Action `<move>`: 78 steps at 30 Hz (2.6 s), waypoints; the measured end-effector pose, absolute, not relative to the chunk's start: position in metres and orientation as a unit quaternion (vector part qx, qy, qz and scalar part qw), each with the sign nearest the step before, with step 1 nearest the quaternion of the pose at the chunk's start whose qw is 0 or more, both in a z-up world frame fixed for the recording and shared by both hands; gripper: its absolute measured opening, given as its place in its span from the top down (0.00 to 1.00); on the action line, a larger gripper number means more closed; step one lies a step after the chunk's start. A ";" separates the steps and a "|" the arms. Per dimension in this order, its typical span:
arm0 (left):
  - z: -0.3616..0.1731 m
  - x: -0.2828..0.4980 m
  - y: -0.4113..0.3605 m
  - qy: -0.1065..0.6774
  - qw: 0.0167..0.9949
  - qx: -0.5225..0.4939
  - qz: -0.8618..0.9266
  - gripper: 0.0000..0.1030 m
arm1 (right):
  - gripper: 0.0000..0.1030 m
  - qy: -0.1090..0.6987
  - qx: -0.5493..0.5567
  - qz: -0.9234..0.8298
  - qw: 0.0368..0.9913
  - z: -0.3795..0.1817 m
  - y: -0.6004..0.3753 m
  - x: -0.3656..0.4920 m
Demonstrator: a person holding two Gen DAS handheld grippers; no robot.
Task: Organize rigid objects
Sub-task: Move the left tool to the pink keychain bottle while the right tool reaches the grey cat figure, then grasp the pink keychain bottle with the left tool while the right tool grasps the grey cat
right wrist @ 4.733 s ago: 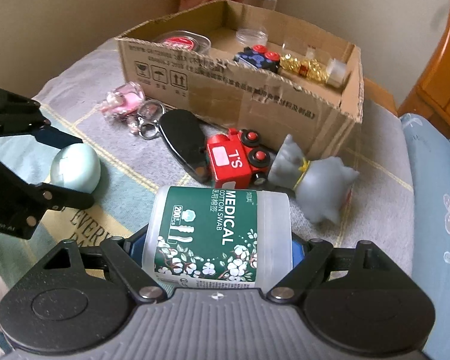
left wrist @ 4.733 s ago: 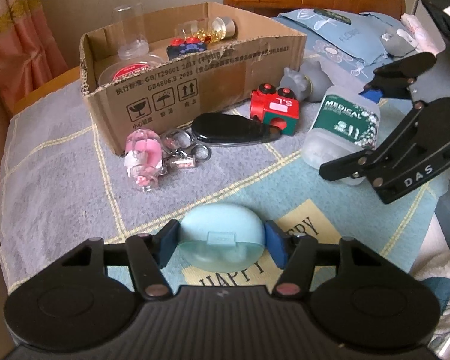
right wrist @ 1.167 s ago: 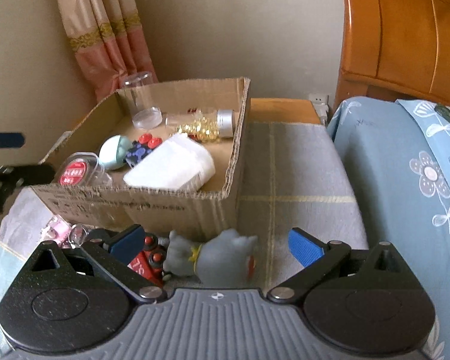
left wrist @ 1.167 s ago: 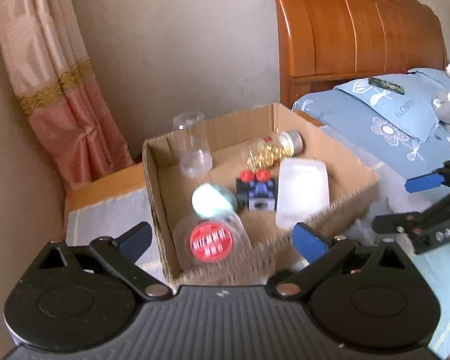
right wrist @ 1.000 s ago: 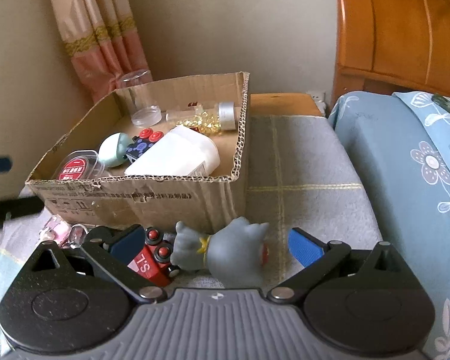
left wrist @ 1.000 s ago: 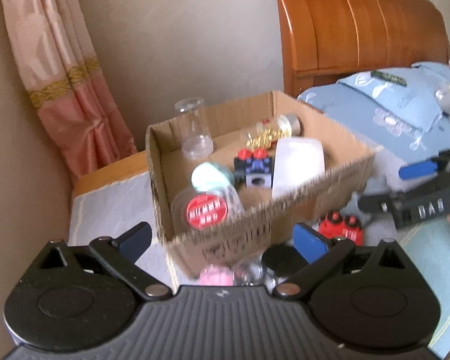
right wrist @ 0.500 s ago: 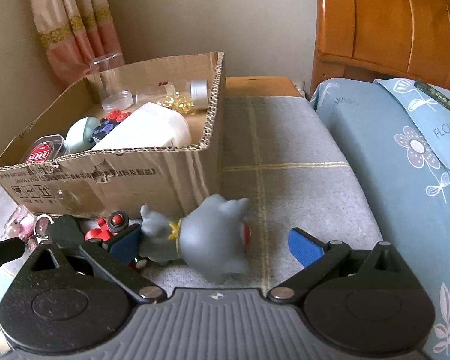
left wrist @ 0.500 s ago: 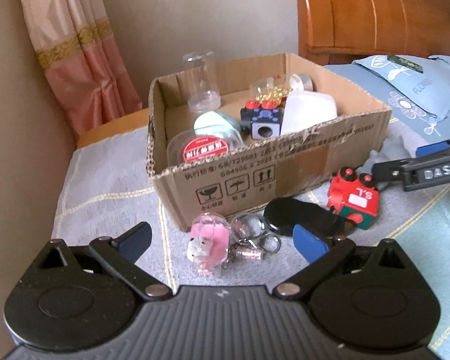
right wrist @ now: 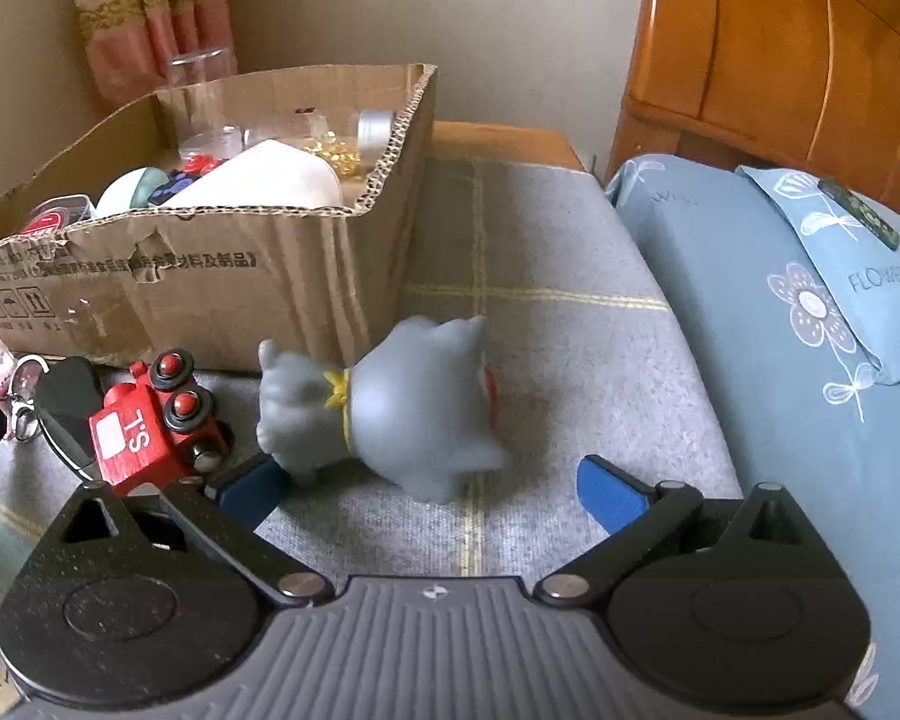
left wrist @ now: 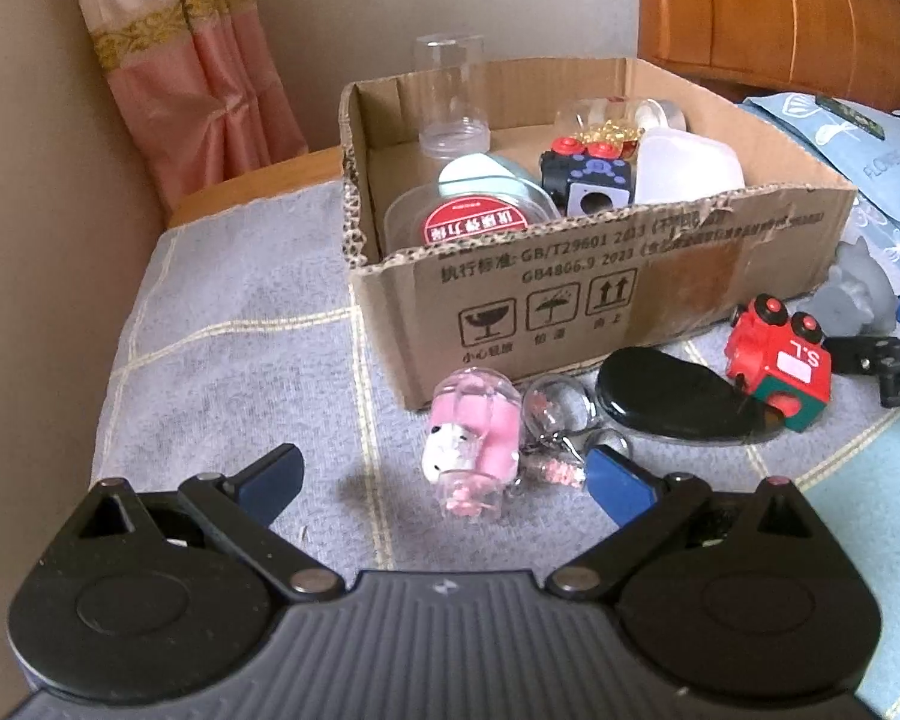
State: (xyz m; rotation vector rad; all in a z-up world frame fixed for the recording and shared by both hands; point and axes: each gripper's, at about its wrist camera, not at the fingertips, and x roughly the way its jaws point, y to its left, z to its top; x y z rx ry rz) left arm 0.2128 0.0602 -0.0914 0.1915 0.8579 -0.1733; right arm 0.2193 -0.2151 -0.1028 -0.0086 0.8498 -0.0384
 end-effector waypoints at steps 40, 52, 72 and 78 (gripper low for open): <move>-0.089 0.232 0.090 0.414 0.908 0.022 -0.066 0.03 | 0.00 0.386 -0.008 -0.006 0.922 -0.105 -0.216 0.211; -0.103 0.236 0.094 0.426 0.904 -0.001 -0.039 0.26 | 0.00 0.384 -0.013 0.008 0.923 -0.106 -0.217 0.213; -0.100 0.236 0.075 0.428 0.904 -0.007 -0.009 0.40 | 0.00 0.399 -0.030 0.053 0.915 -0.102 -0.220 0.232; -0.100 0.237 0.076 0.429 0.903 -0.012 -0.008 0.40 | 0.05 0.393 -0.028 0.054 0.917 -0.102 -0.214 0.231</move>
